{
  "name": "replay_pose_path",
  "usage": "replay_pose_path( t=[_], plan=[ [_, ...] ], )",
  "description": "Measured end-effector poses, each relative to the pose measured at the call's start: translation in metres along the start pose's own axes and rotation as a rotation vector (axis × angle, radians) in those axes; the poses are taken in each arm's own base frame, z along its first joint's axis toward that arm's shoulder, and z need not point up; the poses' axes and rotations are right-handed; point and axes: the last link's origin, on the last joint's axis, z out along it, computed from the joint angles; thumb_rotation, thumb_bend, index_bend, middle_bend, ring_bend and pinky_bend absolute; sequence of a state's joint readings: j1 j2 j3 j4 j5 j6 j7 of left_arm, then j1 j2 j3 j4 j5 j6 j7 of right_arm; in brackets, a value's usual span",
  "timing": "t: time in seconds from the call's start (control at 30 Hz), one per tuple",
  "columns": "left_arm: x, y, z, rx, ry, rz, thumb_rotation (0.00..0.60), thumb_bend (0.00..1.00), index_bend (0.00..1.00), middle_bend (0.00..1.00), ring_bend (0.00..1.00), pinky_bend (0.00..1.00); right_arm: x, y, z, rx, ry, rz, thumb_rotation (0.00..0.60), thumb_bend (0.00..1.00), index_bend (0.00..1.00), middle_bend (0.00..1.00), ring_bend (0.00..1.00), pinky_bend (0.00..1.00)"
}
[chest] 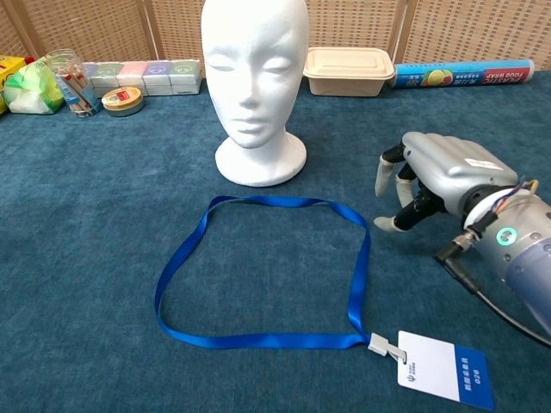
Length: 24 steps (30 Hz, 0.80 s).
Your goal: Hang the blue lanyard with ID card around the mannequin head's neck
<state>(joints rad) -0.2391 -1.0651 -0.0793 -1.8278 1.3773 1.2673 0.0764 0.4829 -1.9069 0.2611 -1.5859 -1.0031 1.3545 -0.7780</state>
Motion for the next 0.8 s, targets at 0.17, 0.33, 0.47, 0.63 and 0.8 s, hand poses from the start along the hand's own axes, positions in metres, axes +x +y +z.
replay_pose_path(
  t=[0.17,0.33,0.47,0.63,0.8],
  plan=[
    [-0.001,0.000,-0.001,0.002,-0.009,0.000,0.600,0.20,0.55,0.54,0.46,0.28,-0.004,-0.004,0.003,-0.001,-0.016,-0.004,0.569,0.27,0.46,0.72,0.94,1.00],
    [-0.002,0.000,-0.001,0.007,-0.018,-0.001,0.600,0.20,0.55,0.54,0.46,0.28,-0.007,-0.008,0.006,-0.002,-0.025,-0.007,0.569,0.27,0.46,0.72,0.94,1.00],
    [-0.002,0.000,-0.001,0.010,-0.023,0.000,0.600,0.20,0.54,0.54,0.46,0.28,-0.008,-0.010,0.009,-0.003,-0.030,-0.013,0.569,0.27,0.46,0.72,0.94,1.00],
    [-0.002,0.001,0.000,0.005,-0.026,0.001,0.600,0.20,0.54,0.54,0.46,0.28,-0.011,-0.012,0.013,-0.012,-0.040,-0.016,0.569,0.27,0.46,0.72,0.94,1.00],
    [-0.002,0.003,0.001,0.002,-0.032,0.000,0.600,0.20,0.54,0.54,0.46,0.28,-0.017,-0.013,0.019,-0.027,-0.061,-0.024,0.569,0.27,0.46,0.72,0.94,1.00]
  ],
)
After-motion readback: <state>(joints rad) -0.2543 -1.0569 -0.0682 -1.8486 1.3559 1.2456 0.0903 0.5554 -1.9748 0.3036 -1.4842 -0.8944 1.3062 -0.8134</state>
